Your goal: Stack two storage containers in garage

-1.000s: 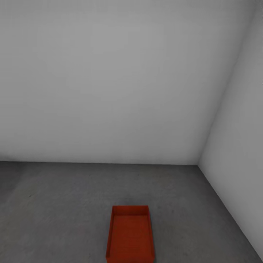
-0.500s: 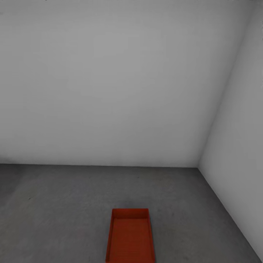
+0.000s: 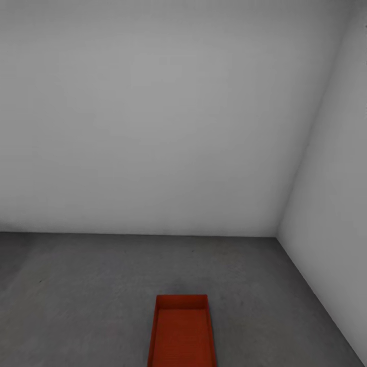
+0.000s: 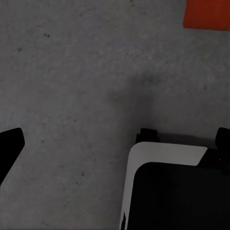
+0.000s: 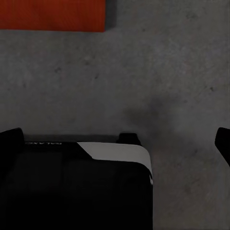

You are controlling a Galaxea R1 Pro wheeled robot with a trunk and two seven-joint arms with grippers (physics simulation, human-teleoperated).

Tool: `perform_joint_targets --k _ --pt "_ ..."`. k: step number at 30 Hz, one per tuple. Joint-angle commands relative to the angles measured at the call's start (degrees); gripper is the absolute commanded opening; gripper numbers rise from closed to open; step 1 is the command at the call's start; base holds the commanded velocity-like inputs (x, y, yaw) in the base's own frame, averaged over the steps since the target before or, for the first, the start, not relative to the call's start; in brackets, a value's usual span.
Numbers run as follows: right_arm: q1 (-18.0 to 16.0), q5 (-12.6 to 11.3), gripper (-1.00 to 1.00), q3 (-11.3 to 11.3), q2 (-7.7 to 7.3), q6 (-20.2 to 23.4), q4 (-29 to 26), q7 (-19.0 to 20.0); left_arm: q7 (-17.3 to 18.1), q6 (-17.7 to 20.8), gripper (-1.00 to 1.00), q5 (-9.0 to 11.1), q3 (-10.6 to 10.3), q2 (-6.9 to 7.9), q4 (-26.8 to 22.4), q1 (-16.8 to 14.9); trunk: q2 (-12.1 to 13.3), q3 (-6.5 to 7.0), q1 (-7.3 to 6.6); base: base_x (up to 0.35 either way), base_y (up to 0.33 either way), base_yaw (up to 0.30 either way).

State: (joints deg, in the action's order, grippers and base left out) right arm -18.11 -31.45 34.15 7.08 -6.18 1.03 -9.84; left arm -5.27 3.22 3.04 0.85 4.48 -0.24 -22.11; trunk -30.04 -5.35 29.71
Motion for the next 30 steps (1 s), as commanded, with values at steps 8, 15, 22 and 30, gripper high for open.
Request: perform_joint_targets --k 8,15,22,30 --pt "-0.03 -0.54 1.00 0.48 0.04 -0.15 0.11 -0.09 -0.09 0.21 1.00 0.30 0.09 0.00 -0.03 -0.04 -0.09 0.02 0.02 0.000 0.000 0.000" --pt "-0.02 -0.54 1.00 0.48 -0.03 -0.15 0.11 -0.09 -0.09 0.21 1.00 0.30 0.10 0.00 -0.03 -0.04 -0.09 0.03 0.02 0.000 0.000 0.000" --pt "-0.07 -0.54 1.00 0.48 -0.05 -0.20 0.11 -0.09 -0.09 0.21 1.00 0.30 0.07 0.00 -0.03 -0.04 -0.09 0.12 0.02 0.000 0.000 0.000" --pt "-0.04 -0.54 1.00 0.48 -0.05 -0.18 0.11 -0.09 -0.09 0.21 1.00 0.30 0.03 -0.02 -0.03 -0.04 -0.09 0.69 0.02 0.000 0.000 0.000"
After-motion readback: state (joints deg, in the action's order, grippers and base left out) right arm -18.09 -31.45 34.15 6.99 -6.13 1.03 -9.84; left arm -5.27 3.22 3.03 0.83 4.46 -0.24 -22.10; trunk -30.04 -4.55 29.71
